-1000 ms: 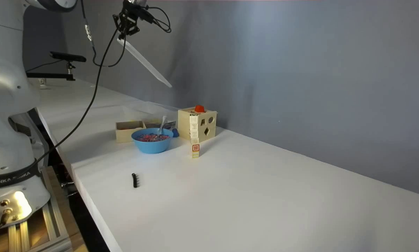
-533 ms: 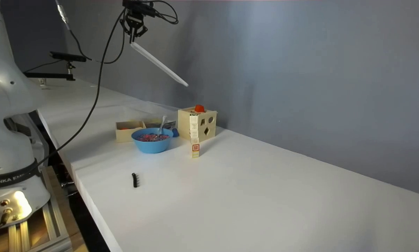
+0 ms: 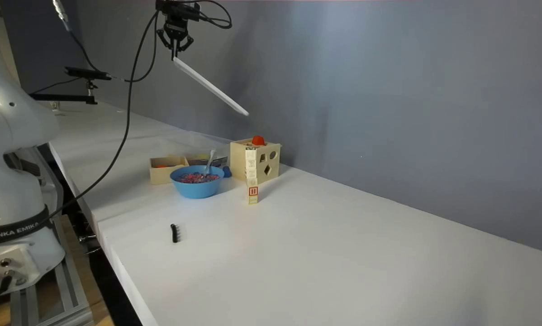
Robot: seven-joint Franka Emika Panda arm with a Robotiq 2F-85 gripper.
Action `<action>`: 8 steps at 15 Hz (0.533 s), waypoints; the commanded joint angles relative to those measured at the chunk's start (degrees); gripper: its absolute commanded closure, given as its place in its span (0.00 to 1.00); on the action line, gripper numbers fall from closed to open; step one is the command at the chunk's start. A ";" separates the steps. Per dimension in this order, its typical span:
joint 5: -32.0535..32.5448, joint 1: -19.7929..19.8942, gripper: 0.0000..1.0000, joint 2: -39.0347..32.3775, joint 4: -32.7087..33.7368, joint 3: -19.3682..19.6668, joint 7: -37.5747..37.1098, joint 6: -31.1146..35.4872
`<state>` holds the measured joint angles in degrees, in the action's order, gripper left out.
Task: Put the white lid on the transparent bowl
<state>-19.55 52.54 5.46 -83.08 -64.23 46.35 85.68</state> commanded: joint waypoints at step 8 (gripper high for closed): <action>0.36 -2.47 0.98 13.27 -4.63 -0.17 -19.43 8.44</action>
<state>-19.55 50.26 12.00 -84.99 -65.34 31.59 91.64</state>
